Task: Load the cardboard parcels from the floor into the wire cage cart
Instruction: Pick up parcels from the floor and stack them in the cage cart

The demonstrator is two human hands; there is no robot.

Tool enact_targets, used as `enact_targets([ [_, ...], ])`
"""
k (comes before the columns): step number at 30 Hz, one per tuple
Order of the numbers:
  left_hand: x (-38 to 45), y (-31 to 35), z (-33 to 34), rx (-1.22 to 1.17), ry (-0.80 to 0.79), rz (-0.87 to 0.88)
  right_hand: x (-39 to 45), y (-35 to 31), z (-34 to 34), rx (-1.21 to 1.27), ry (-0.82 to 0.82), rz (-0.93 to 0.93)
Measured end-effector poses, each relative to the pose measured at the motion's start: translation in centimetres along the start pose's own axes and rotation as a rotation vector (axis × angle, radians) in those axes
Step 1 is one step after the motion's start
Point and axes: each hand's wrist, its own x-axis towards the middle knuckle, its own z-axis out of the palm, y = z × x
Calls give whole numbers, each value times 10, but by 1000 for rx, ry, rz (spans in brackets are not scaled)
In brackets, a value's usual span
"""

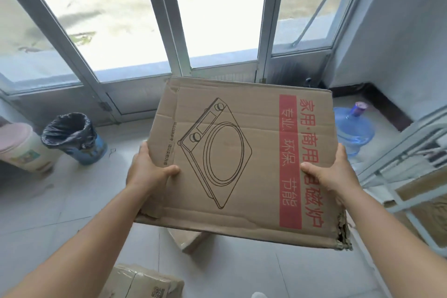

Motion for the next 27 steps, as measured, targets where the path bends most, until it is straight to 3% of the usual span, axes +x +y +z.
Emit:
enact_targets([
  [14, -81, 150, -11, -4, -136, 386, -129, -5, -181, 106, 369, 69],
  [27, -183, 328, 55, -9, -334, 702, -219, 40, -361, 214, 669, 151],
])
